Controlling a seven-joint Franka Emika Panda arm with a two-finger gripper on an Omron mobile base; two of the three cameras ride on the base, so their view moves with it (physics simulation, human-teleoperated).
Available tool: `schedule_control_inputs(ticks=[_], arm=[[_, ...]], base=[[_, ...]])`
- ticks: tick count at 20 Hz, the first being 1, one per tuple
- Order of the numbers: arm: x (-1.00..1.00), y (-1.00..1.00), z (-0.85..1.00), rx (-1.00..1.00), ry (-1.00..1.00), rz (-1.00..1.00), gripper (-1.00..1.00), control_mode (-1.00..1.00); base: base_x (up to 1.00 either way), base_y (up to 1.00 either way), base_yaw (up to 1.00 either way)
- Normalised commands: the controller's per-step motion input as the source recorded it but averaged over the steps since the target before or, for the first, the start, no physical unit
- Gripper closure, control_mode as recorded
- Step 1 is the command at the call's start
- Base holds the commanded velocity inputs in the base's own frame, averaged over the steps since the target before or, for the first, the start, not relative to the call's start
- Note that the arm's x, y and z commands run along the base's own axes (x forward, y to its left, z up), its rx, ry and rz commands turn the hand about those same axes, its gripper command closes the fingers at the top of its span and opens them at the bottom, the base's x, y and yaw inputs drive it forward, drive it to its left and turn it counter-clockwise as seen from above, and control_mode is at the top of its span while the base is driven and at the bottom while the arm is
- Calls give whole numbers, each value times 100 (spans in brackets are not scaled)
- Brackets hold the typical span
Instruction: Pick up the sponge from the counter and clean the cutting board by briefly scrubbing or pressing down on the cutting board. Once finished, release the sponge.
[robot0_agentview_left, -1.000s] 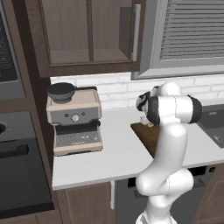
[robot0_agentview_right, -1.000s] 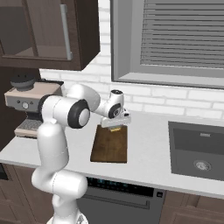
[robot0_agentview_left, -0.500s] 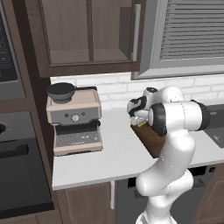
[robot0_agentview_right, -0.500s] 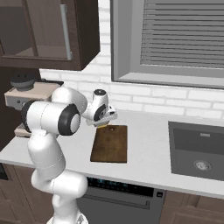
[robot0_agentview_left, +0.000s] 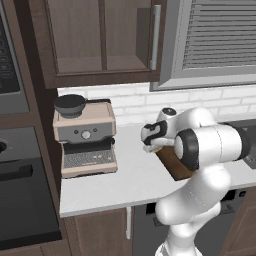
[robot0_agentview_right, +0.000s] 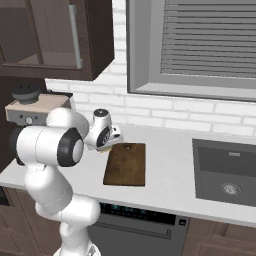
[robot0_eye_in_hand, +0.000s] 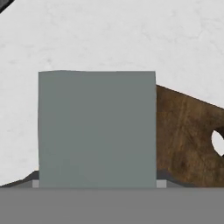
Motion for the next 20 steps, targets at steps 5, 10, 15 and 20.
schedule_control_inputs(ticks=[5,10,15,20], arm=[[-25,17,4,-1,3,8,100,-100],[-14,53,0,-1,1,11,100,-100],[-2,34,-7,0,7,12,100,-100],[-25,2,-17,0,4,8,100,-100]], base=[[0,0,0],[0,0,0],[0,0,0],[0,0,0]])
